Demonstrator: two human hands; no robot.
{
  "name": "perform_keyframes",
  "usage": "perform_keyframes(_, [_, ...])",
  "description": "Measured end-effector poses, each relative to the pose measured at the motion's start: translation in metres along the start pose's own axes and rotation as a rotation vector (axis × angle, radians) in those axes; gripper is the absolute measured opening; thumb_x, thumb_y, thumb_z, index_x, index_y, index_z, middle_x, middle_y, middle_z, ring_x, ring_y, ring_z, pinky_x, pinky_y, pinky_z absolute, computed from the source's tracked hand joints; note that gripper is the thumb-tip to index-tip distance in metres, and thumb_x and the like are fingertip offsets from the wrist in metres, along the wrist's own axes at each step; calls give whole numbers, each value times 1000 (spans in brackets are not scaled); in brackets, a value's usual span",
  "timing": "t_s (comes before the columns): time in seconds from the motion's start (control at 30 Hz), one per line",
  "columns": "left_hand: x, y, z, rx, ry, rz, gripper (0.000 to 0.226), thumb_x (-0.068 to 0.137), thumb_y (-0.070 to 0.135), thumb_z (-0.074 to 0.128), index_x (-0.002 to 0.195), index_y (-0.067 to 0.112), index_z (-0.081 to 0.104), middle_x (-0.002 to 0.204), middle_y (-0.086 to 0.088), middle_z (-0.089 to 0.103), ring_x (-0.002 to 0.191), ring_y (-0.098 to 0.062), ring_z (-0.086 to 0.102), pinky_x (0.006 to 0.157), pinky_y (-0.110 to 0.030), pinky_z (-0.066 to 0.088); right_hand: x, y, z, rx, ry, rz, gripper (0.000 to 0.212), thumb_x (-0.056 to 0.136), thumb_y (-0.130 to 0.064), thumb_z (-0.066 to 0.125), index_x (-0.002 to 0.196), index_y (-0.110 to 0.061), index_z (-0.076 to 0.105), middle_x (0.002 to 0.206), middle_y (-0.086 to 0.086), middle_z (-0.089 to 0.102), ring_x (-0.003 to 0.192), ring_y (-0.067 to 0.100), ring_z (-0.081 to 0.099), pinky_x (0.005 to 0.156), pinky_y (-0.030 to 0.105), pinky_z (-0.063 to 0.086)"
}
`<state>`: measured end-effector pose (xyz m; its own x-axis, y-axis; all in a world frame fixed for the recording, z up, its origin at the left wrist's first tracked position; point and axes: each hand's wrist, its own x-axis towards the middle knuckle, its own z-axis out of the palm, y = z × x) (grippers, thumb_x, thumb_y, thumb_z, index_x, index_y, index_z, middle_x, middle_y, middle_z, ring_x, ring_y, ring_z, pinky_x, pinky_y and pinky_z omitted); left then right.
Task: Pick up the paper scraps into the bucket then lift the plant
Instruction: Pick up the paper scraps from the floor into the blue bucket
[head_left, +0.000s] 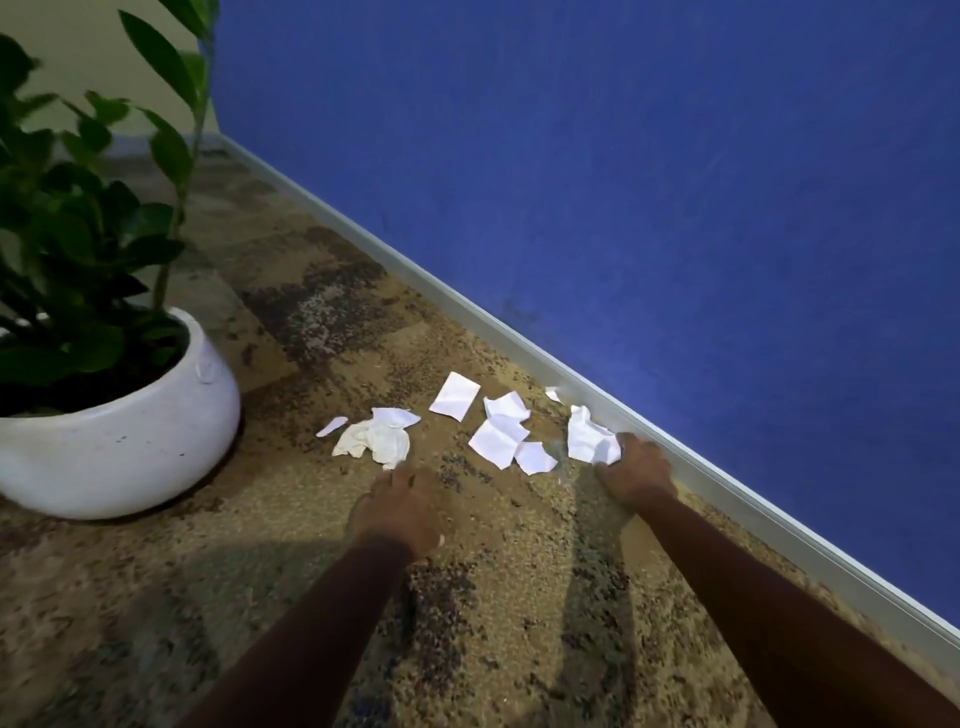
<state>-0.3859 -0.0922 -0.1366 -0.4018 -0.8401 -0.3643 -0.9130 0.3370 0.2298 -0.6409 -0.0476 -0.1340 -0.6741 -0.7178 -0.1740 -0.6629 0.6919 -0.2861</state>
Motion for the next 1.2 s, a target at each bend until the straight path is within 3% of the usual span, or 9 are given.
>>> perform_keyframes(0.1, [8,-3,10,-78,-42,-65,95,78,39,71,149,23,10,159,-16,-3,147,-34,11,117,-48,26,12,-3,3,49,-12,45,62,88,-47,56,138,-14,39,138,17,47,125,35,46,102,41,42])
perform_keyframes(0.33, [27,-11,15,-54,-1,-90,117,67,47,79,151,27,0,159,-20,-1,148,-36,4,114,-55,21,30,-29,15,225,-105,164,85,79,-68,52,144,-20,27,150,18,28,134,36,35,106,43,37])
perform_keyframes(0.57, [28,-12,16,-62,0,-77,115,70,42,78,152,24,-1,158,-23,-3,148,-38,1,115,-56,20,29,-60,37,92,-234,-63,96,72,-74,54,148,-25,22,158,13,17,144,37,17,116,52,13])
perform_keyframes(0.7, [27,-9,15,-60,-4,-86,111,70,44,77,152,26,3,158,-21,-2,147,-36,2,114,-57,20,18,-63,40,78,-344,-91,106,65,-72,64,148,-24,20,159,10,12,145,36,15,117,53,21])
perform_keyframes(0.83, [25,-8,17,-84,-13,-100,105,74,43,74,151,27,4,159,-20,-3,148,-36,0,115,-58,16,-8,-67,44,-47,-279,-175,89,69,-55,72,143,-24,33,156,13,17,142,37,18,115,47,21])
perform_keyframes(0.97, [22,-6,20,-111,-8,-83,95,76,41,72,149,27,13,159,-17,3,148,-34,3,115,-56,16,-32,-80,48,-34,-198,-255,39,83,-30,65,120,-18,59,135,16,44,122,31,46,103,35,39])
perform_keyframes(1.07, [16,-8,21,-146,-23,-56,92,78,39,70,150,22,15,158,-15,6,147,-33,7,117,-51,19,-46,-85,46,-46,-195,-320,27,85,-18,62,110,-10,68,119,14,62,107,28,59,93,35,46])
perform_keyframes(1.13, [12,-10,21,-216,-10,1,86,78,39,69,147,17,22,155,-13,18,145,-31,17,118,-44,23,-53,-86,44,-2,-239,-308,27,81,-15,66,107,-8,69,108,12,66,95,24,61,77,29,49])
perform_keyframes(1.2, [8,-9,18,-354,6,64,77,80,38,68,143,12,33,147,-12,34,139,-28,29,115,-38,29,-62,-87,43,88,-270,-312,18,79,-12,66,96,-12,67,94,10,62,84,19,54,59,21,39])
